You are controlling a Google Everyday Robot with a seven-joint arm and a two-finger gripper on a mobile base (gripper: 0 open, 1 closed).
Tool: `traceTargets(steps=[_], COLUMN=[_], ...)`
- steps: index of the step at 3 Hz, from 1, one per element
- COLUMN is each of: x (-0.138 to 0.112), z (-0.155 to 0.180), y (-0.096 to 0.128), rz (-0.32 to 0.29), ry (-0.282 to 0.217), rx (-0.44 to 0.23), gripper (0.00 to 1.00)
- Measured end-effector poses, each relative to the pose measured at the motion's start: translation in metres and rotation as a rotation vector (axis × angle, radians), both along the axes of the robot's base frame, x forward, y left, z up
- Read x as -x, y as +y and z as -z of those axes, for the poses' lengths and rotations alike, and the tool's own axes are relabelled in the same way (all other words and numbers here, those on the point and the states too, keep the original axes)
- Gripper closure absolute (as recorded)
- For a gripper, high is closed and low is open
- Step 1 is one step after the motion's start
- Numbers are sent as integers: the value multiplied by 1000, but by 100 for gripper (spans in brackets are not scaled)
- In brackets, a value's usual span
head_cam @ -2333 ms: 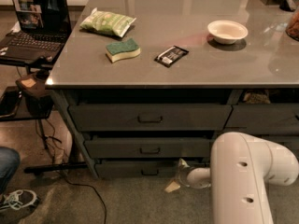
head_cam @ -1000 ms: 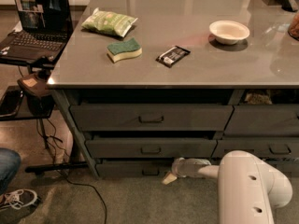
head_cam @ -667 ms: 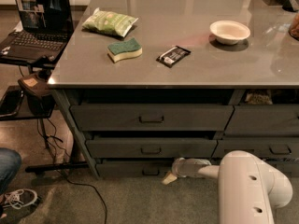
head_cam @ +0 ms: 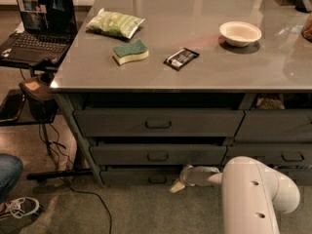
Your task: Open bottom drawer
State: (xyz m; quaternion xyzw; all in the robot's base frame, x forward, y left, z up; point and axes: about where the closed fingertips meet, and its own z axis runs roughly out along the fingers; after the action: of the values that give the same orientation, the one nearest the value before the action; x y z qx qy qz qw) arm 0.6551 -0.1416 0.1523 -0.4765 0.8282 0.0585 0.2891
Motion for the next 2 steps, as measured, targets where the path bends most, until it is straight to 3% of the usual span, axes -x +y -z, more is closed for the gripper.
traceTargets(steps=[2], x=[0], z=[0], y=[0], rz=[0], ry=[0], rx=[0], gripper=[42])
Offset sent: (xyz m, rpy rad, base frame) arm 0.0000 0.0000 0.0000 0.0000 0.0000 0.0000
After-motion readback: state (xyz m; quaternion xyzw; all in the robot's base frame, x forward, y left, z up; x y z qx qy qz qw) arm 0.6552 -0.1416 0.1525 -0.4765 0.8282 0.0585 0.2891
